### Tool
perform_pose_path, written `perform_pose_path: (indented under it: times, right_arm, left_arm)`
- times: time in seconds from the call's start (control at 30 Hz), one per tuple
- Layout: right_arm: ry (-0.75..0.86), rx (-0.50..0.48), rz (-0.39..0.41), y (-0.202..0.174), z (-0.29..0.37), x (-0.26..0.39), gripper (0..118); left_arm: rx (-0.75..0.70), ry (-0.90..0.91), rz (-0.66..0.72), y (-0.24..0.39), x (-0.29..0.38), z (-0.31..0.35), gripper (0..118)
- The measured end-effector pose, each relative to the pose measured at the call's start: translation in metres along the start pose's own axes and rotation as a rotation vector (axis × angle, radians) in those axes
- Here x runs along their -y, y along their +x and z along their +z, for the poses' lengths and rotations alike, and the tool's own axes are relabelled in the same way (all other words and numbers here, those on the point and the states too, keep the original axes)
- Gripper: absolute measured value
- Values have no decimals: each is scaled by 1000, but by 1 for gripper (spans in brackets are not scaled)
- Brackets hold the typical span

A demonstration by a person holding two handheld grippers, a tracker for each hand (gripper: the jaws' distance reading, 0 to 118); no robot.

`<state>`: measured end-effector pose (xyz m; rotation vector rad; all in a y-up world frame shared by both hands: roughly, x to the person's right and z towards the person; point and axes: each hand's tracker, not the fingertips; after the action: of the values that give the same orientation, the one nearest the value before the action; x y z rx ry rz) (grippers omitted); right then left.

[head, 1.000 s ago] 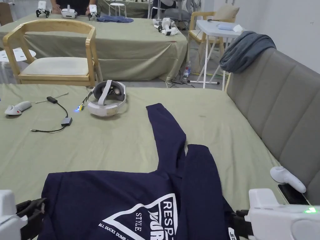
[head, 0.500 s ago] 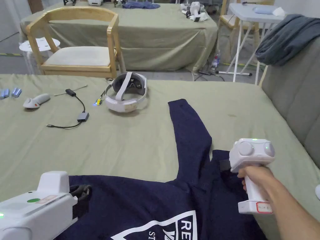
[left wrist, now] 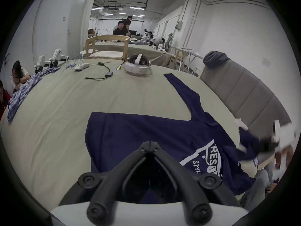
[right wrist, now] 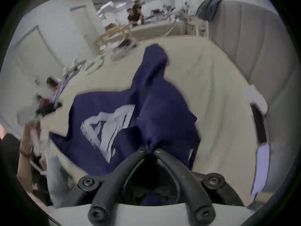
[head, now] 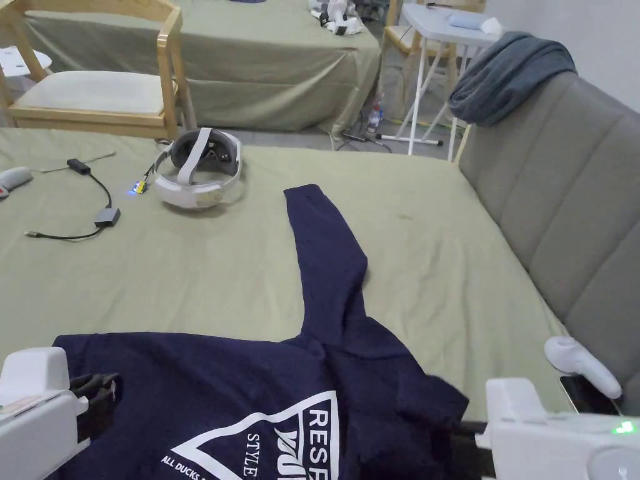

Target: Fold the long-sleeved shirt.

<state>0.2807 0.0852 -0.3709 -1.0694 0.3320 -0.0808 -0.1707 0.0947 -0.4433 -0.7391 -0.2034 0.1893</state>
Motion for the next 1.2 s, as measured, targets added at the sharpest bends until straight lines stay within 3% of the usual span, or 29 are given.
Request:
perform_pose_path:
  times: [0.07,0.17,0.2,0.23,0.27,0.3,0.33,0.37,0.43,0.47,0.5,0.53,0.6,0.63,0.77,0.8,0.83,0.87,0.9,0.97,1.03,1.1,1.13,1.17,1.2]
  right_arm:
    - [-122,-29,-28,-18,-22,42,0]
    - [-298,19,42,-41,-79,82,0]
    - [-321,92,44,-18,-82,85,1]
    - [-312,108,101,-20,-88,88,7]
    - [-223,93,93,-25,-78,82,15]
    - [-217,115,50,-30,-64,74,42]
    - [-169,178,58,-40,-38,67,92]
    - [-129,217,92,-44,-21,64,116]
    - [1,190,86,-47,15,55,117]
    - [59,155,28,-36,32,37,112]
    - [84,140,-20,-31,43,24,98]
    - [107,138,-49,-26,50,9,48]
    - [156,151,-21,-16,51,-22,13]
    - [165,207,19,-12,41,-39,1]
    - [129,253,-16,30,-19,-120,7]
    - [121,243,-40,40,-37,-136,28]
    - [77,234,-57,49,-56,-151,72]
    - [26,258,-108,59,-77,-166,92]
    - [-27,253,-119,67,-97,-178,96]
    - [-87,253,-138,81,-134,-194,87]
    - [-156,296,-138,86,-164,-201,86]
    - [-226,304,-130,84,-186,-201,79]
    - [-249,297,-135,75,-183,-194,67]
    - [-257,260,-132,71,-186,-190,67]
    - [-230,290,-125,65,-183,-189,66]
  left_arm:
    - [8,2,8,1,1,2,4]
    - [22,8,1,3,4,8,4]
    - [30,12,-4,4,4,9,4]
    - [39,15,-9,7,8,13,4]
    - [51,19,-10,8,9,15,4]
    - [54,20,-10,9,9,16,4]
    - [59,23,-13,9,9,17,4]
    - [63,26,-14,8,10,20,4]
    - [72,32,-4,7,9,19,4]
    - [73,31,-1,6,8,17,4]
    - [74,31,2,3,6,16,4]
    - [73,28,2,3,4,12,4]
    - [57,23,-6,5,-1,4,4]
    - [50,22,-14,3,-2,-1,4]
    - [38,8,-54,5,-13,-16,4]
    - [42,6,-55,6,-16,-18,4]
    - [43,3,-55,7,-18,-21,4]
    - [43,0,-59,8,-20,-24,4]
    - [41,-4,-67,6,-21,-26,4]
    - [28,-14,-84,7,-23,-33,4]
    - [25,-25,-85,3,-25,-38,4]
    - [17,-37,-77,-2,-28,-48,4]
    - [5,-48,-68,-5,-29,-52,4]
    - [-3,-55,-64,-9,-31,-56,4]
    - [-14,-63,-60,-13,-34,-61,4]
